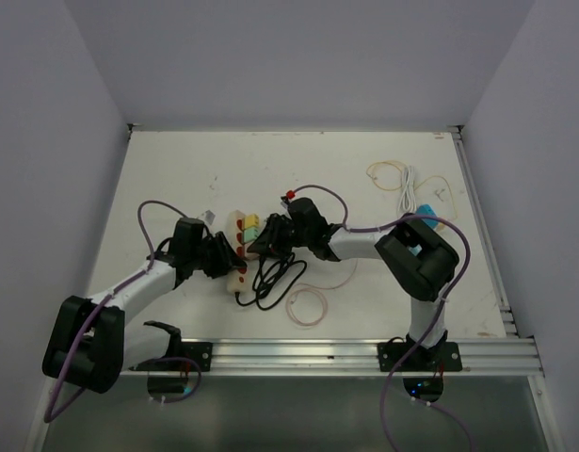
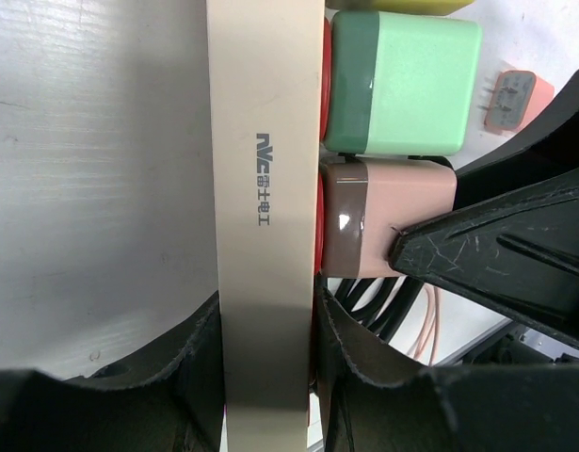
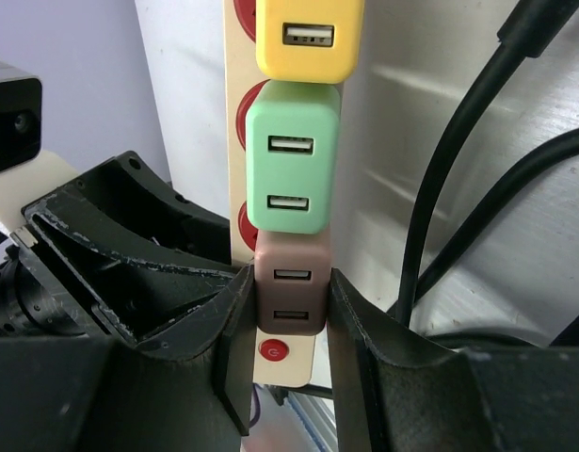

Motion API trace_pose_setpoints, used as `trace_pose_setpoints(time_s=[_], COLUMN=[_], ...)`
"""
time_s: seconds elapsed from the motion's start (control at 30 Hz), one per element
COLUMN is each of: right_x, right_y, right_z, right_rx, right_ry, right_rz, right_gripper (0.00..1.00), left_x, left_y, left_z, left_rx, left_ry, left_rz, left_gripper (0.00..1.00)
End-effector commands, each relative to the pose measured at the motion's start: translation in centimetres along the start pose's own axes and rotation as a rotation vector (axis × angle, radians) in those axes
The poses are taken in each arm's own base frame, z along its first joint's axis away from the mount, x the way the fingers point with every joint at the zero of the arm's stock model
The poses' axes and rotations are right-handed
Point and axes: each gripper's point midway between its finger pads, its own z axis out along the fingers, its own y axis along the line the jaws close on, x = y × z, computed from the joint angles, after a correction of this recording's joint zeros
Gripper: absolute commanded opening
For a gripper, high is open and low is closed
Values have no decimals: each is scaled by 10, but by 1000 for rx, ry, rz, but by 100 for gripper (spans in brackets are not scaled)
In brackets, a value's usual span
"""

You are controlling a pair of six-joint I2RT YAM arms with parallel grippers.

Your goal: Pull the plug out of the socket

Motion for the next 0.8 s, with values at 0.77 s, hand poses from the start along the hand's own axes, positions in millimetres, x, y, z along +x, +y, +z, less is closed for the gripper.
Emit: trace_pose_setpoints(time_s=[0.77], right_x=[-32], right_y=[15], right_z=[-48], right_rx=[36], right_ry=[-80], right_rz=[-34], right_gripper=[0], left_x=[-30], left_y=[104], left_z=[-29], left_rx=[-563], left_ry=[-207], left_rz=[-155], left_gripper=[0])
